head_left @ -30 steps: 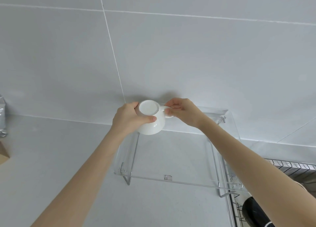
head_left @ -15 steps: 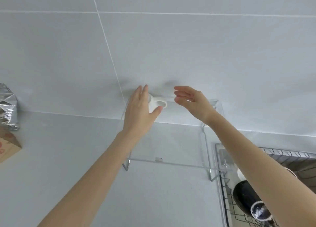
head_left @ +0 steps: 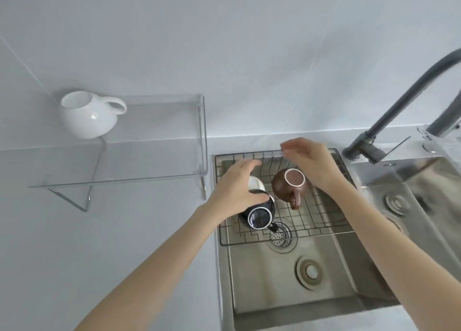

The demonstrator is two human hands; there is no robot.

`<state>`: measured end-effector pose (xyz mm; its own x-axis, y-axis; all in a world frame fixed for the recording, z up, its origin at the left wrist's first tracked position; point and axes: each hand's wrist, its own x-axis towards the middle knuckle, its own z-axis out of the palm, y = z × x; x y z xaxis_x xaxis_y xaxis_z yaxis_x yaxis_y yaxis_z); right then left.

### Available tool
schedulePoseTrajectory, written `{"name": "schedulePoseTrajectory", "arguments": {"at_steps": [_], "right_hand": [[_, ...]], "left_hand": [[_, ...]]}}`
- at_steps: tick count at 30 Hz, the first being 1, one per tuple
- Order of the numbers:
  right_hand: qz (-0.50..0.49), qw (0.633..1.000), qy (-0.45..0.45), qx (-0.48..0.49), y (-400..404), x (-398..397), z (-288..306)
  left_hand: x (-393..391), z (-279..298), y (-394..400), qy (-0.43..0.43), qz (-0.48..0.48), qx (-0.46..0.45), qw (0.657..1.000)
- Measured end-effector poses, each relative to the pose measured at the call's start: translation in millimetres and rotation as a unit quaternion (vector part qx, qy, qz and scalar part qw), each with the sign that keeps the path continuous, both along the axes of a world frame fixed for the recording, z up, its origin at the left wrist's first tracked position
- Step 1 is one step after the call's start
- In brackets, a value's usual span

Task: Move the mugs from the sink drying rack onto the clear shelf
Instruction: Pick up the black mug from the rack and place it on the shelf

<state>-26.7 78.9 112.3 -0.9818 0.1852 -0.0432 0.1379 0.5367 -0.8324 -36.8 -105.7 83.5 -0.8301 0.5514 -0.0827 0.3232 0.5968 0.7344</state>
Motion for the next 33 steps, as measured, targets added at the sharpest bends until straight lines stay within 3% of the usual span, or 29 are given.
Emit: {"name": "schedulePoseTrajectory", "arguments": {"at_steps": [6, 12, 17, 25, 33], "right_hand": [[0.04, 0.985, -0.161, 0.038, 27, 38, -80], [0.092, 0.96, -0.259, 0.049, 26, 43, -136], [0.17, 0.946, -0.269, 0.065, 23, 40, -147], [0.147, 0.959, -0.238, 0.044, 21, 45, -140], [0.123, 0.983, -0.122, 0.058, 38, 31, -45]], "left_hand": [[4, -62, 29, -0.071, -0.041, -0.134, 0.988], [11, -86, 28, -0.01, -0.056, -0.152, 0.987], [13, -97, 26, 0.017, -0.07, -0.166, 0.983], [13, -98, 22, 0.013, -0.047, -0.172, 0.984], [1, -16, 26, 0.104, 0.022, -0.108, 0.988]]}}
